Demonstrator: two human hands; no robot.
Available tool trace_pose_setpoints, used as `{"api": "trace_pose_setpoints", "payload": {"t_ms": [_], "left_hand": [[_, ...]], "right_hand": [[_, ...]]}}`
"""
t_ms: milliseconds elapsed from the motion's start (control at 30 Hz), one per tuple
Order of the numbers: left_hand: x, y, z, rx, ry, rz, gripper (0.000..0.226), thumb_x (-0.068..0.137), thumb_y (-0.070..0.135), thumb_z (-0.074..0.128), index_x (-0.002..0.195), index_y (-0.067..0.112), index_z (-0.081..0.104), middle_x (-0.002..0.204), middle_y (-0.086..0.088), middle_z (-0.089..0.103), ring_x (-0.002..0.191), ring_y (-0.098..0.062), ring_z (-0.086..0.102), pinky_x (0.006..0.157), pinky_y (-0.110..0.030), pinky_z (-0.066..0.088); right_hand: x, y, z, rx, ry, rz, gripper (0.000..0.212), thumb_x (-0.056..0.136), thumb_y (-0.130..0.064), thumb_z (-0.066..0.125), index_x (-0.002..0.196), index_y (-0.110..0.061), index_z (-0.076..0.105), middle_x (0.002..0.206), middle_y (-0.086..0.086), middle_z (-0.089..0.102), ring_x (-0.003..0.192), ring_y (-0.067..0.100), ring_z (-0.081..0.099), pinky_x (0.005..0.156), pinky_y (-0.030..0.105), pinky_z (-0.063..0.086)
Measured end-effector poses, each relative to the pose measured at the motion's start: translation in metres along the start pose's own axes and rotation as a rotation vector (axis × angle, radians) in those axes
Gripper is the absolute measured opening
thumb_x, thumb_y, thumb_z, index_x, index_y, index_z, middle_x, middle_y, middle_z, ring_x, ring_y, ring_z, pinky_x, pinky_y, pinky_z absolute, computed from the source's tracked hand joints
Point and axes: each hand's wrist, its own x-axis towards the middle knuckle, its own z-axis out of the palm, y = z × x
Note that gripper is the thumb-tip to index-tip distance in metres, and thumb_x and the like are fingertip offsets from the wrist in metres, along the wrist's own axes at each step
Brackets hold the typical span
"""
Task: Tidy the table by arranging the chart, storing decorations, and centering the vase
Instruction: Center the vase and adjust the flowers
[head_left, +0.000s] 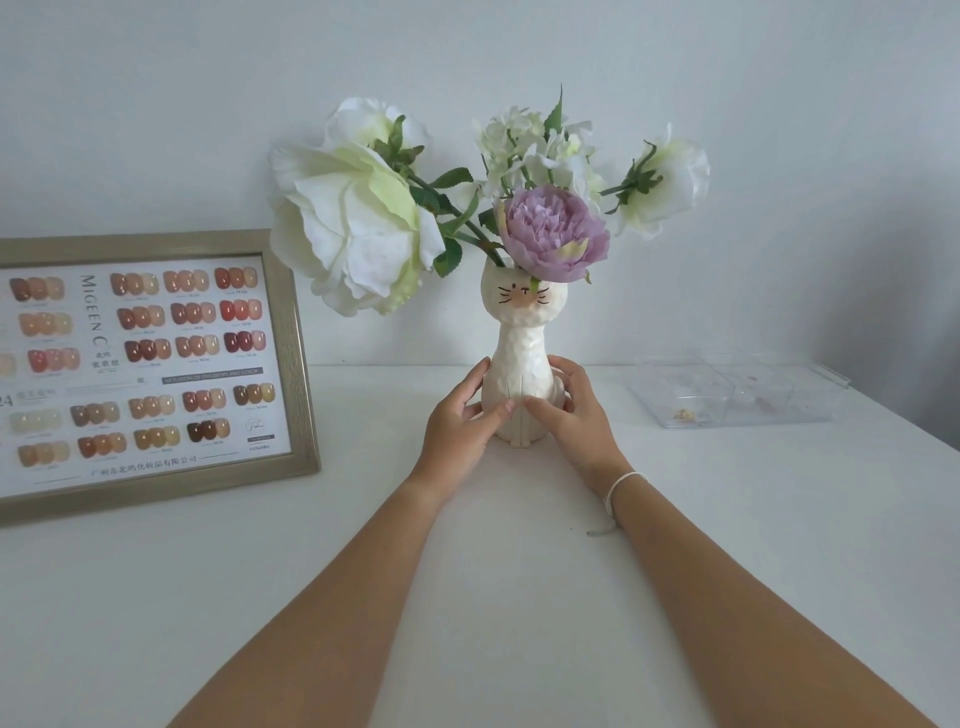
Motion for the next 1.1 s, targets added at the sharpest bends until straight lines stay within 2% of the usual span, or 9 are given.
{"api": "trace_pose_setpoints", "payload": {"t_ms": [167,300,367,467,633,733,800,900,1100], "left_hand": [[-0.013,0.009,-0.005,-0.002,0.061,0.012,0.059,0.086,0.028,0.063,0.139,0.039,0.038,0.14,0.015,0.043,0.125,-0.006,0.048,0.094,-0.021,0.037],[-0.03,0.031,-0.008,-0.096,0.205,0.12,0.057,0.087,0.028,0.061,0.138,0.038,0.037,0.144,0.006,0.043,0.122,-0.005,0.049,0.102,-0.029,0.041],[-0.04,0.047,-0.01,-0.18,0.276,0.166,0.064,0.083,0.033,0.063,0.138,0.041,0.032,0.141,0.009,0.042,0.121,-0.004,0.05,0.106,-0.037,0.041],[-0.05,0.072,-0.018,-0.34,0.407,0.199,0.08,0.075,0.04,0.064,0.143,0.041,0.022,0.146,0.008,0.037,0.114,0.008,0.051,0.106,-0.038,0.041],[-0.058,0.106,-0.029,-0.574,0.498,0.261,0.066,0.088,0.03,0.061,0.144,0.03,0.027,0.147,-0.001,0.04,0.128,-0.017,0.049,0.102,-0.035,0.047],[-0.06,0.123,-0.029,-0.562,0.488,0.353,0.048,0.09,0.025,0.058,0.136,0.027,0.042,0.134,0.005,0.055,0.119,-0.007,0.057,0.096,-0.029,0.05],[-0.06,0.132,-0.029,-0.539,0.502,0.384,0.043,0.091,0.021,0.057,0.132,0.025,0.047,0.13,0.006,0.059,0.113,-0.003,0.06,0.098,-0.032,0.049],[-0.058,0.143,-0.03,-0.498,0.531,0.373,0.041,0.09,0.021,0.059,0.13,0.018,0.05,0.128,0.001,0.061,0.112,-0.007,0.061,0.103,-0.041,0.046],[-0.043,0.161,-0.032,-0.328,0.543,0.389,0.044,0.089,0.019,0.06,0.131,0.013,0.05,0.129,-0.006,0.061,0.114,-0.016,0.061,0.101,-0.043,0.047]], "right_hand": [[0.0,0.001,0.0,-0.003,0.004,0.002,0.054,0.082,-0.019,0.065,0.13,-0.027,0.042,0.121,-0.003,0.055,0.107,0.011,0.056,0.081,0.021,0.046],[-0.004,0.001,-0.002,-0.017,-0.004,0.002,0.056,0.082,-0.022,0.066,0.131,-0.027,0.04,0.126,-0.005,0.053,0.114,0.015,0.054,0.089,0.027,0.045],[-0.007,-0.001,-0.003,-0.022,0.001,0.011,0.058,0.082,-0.024,0.066,0.132,-0.028,0.038,0.128,-0.008,0.05,0.119,0.015,0.051,0.095,0.029,0.043],[-0.013,-0.004,-0.005,-0.023,0.018,0.016,0.06,0.082,-0.025,0.066,0.134,-0.029,0.036,0.128,-0.012,0.044,0.124,0.014,0.045,0.095,0.027,0.038],[-0.024,-0.008,-0.006,-0.04,0.079,0.015,0.059,0.084,-0.027,0.064,0.136,-0.029,0.034,0.137,-0.007,0.04,0.127,0.016,0.041,0.102,0.03,0.035],[-0.031,-0.011,-0.008,-0.025,0.115,0.025,0.059,0.085,-0.028,0.063,0.136,-0.027,0.034,0.142,-0.002,0.04,0.127,0.019,0.041,0.099,0.029,0.034],[-0.035,-0.012,-0.01,0.002,0.136,0.04,0.059,0.085,-0.029,0.063,0.137,-0.027,0.034,0.142,-0.002,0.04,0.128,0.02,0.04,0.095,0.028,0.033],[-0.038,-0.014,-0.014,0.036,0.161,0.069,0.058,0.085,-0.031,0.062,0.135,-0.028,0.034,0.141,-0.003,0.04,0.128,0.019,0.041,0.093,0.029,0.032],[-0.032,-0.022,-0.031,0.059,0.191,0.074,0.062,0.08,-0.04,0.063,0.134,-0.034,0.035,0.141,-0.003,0.041,0.121,0.015,0.044,0.095,0.032,0.034]]}}
